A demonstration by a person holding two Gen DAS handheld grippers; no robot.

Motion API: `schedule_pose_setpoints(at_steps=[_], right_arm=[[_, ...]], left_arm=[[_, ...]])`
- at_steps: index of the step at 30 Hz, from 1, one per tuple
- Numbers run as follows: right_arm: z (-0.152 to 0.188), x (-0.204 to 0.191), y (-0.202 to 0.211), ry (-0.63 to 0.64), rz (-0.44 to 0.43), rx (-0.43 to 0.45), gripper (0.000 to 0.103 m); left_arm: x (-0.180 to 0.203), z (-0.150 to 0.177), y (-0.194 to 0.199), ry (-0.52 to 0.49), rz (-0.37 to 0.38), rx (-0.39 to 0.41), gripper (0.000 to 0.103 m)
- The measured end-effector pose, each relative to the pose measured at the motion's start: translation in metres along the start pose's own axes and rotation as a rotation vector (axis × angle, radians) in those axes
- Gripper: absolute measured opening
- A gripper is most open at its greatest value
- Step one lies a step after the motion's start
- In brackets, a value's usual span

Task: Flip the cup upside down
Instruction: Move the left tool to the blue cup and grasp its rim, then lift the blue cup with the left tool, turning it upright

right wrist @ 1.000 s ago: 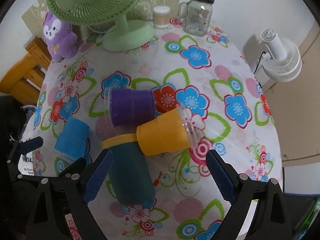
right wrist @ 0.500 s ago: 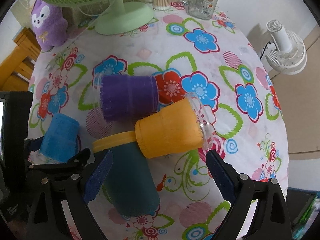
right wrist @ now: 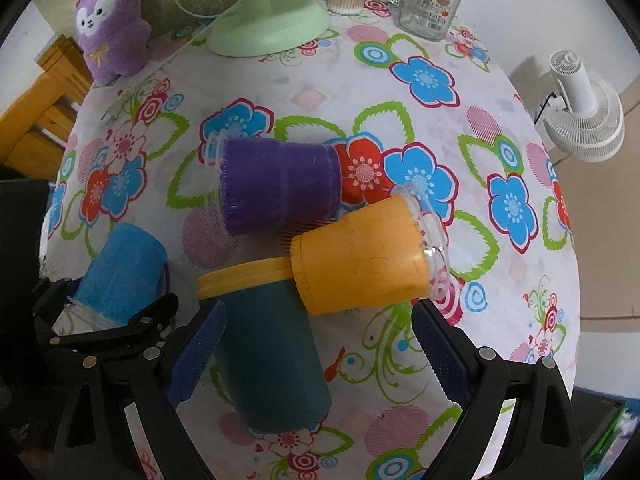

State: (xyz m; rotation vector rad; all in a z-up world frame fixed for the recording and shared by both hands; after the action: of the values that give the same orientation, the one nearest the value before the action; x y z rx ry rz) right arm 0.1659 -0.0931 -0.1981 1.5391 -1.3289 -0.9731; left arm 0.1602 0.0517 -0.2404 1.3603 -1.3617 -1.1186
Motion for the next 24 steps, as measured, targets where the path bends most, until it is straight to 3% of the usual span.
schedule_pose_setpoints(at_steps=[14, 24], right_arm=[[0.024, 0.019, 0.042, 0.056, -0.059, 0.045, 0.096], [0.061, 0.027, 0.047, 0.153, -0.094, 0.011, 0.096]], left_arm=[[0.038, 0.064, 0.076, 0.100, 0.007, 0.058, 0.077], [0.056, 0.091, 0.058, 0.215, 0.005, 0.059, 0.077]])
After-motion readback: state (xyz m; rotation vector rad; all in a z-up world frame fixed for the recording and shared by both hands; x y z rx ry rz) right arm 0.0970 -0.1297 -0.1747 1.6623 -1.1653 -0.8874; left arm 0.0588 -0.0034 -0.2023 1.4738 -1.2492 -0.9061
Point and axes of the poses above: each gripper's, at about its wrist camera, not at the fingertips, and y roughly against the way its jaws point, x to its right, z to its underside, the point moved 7 cm from there along -y, roughly the way its jaws point, and after that the axes turned 6 degrees about x, right-handed, at the moved point
